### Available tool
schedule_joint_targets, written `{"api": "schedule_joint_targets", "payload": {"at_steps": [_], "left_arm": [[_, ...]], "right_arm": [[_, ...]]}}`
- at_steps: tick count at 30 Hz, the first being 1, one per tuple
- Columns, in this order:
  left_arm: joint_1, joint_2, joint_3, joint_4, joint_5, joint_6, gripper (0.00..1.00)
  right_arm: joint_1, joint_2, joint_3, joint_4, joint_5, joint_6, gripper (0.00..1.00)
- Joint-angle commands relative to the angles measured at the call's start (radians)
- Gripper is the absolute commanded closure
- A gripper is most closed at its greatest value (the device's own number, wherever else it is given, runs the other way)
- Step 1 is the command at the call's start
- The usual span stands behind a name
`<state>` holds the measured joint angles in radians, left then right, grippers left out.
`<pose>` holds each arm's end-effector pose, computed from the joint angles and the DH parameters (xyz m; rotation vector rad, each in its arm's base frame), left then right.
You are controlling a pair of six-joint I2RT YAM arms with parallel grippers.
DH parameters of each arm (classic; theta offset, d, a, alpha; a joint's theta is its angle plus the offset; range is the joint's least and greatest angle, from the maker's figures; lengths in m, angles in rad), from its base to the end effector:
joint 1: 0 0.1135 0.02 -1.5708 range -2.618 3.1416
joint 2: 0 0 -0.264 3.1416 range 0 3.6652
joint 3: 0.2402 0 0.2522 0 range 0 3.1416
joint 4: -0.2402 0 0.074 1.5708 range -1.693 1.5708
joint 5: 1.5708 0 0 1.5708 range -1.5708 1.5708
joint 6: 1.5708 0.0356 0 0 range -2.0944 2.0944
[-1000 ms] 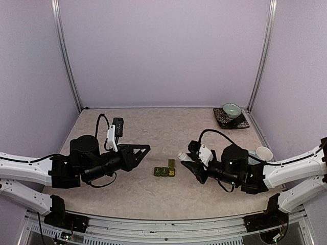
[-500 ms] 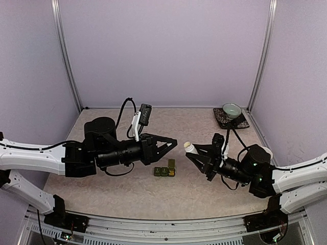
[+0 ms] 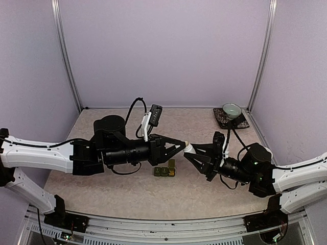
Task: Sort the pills into containers
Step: Close the lid of the pill bottle.
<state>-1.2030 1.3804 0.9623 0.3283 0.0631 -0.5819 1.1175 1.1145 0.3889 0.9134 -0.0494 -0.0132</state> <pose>0.1156 -0.3063 0.3183 0.6202 1.7565 -1.3620 0.1011 0.2115 0.2533 -0.8132 1.2010 0.9491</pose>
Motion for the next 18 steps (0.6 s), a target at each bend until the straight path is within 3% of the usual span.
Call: {"api": "schedule_joint_targets", "payload": {"at_steps": [1, 18], "left_arm": [[-0.005, 0.007, 0.031, 0.017, -0.019, 0.017, 0.85], [-0.011, 0.001, 0.013, 0.034, -0.040, 0.025, 0.85]], "right_arm": [[0.022, -0.004, 0.035, 0.003, -0.015, 0.012, 1.00], [0.043, 0.037, 0.069, -0.018, 0.001, 0.010, 1.00]]}}
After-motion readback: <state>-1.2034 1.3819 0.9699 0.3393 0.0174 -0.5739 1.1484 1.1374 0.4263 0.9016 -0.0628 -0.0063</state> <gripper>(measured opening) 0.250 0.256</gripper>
